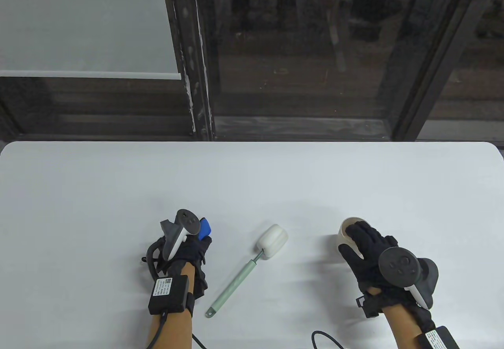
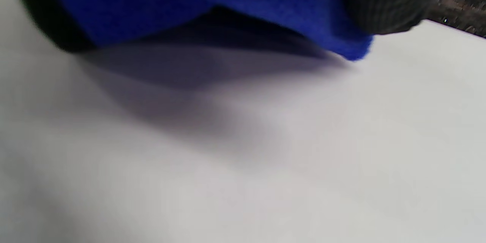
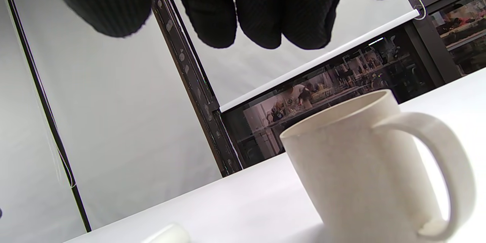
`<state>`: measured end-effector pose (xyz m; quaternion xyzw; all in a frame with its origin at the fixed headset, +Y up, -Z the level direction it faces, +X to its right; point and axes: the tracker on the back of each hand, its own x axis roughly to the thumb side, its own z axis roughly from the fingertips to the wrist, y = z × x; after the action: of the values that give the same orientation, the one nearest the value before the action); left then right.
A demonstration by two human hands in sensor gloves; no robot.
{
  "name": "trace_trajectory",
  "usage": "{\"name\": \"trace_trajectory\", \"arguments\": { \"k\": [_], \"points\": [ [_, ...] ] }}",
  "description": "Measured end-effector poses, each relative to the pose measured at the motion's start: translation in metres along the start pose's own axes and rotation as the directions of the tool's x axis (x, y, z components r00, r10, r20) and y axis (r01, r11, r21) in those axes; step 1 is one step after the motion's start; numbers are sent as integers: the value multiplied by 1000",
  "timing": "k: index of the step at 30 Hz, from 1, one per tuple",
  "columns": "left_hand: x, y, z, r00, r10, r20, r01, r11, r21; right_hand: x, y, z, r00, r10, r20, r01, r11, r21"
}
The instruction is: Brush the water cup with the cup brush
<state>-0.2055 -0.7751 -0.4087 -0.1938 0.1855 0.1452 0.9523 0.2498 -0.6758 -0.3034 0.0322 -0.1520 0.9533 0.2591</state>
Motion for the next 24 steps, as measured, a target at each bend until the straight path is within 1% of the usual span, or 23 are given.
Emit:
{"name": "trace_trajectory", "arguments": {
  "k": [1,3,5,6,8,11,14,15,17,19,21,22,23,24],
  "points": [
    [0,-2,-2,1000,7,4,-7,1000,-15,-1,1,0,1000,-4,-6,4,1000,5],
    [0,-9,-7,1000,10,19,-8,993,-114,-3,2,-1,1000,-4,-21,4,1000,17],
    [-2,-15,-11,999,-29,13,31,975,-220,-6,3,-2,999,3,-34,-3,1000,25],
    [-4,-16,-13,999,-35,6,35,969,-244,-8,3,-3,999,6,-43,-5,1000,29],
    [-7,-17,-15,1000,14,11,-11,961,-278,-10,4,-4,998,10,-65,-7,999,43],
    [-10,-11,-13,990,131,48,-111,946,-304,-15,5,-6,996,17,-91,-12,998,56],
    [-9,3,-3,961,244,131,-205,945,-256,-21,7,-9,990,27,-135,-14,996,94],
    [-7,10,3,954,249,164,-206,948,-240,-24,8,-10,987,32,-156,-14,993,119],
    [-2,23,17,950,233,209,-197,964,-180,-28,9,-10,985,30,-170,-10,993,119],
    [5,38,40,940,199,278,-195,980,-42,-29,8,-10,984,33,-177,-14,994,108],
    [13,49,66,925,159,346,-198,977,81,-27,6,-9,985,39,-166,-25,996,82],
    [16,52,75,917,145,372,-201,972,117,-25,4,-9,987,45,-154,-35,997,69],
    [21,56,91,904,112,413,-194,967,162,-22,2,-8,989,55,-136,-48,997,54],
    [24,57,100,897,97,431,-193,963,186,-20,2,-8,990,59,-128,-53,997,49]
  ]
}}
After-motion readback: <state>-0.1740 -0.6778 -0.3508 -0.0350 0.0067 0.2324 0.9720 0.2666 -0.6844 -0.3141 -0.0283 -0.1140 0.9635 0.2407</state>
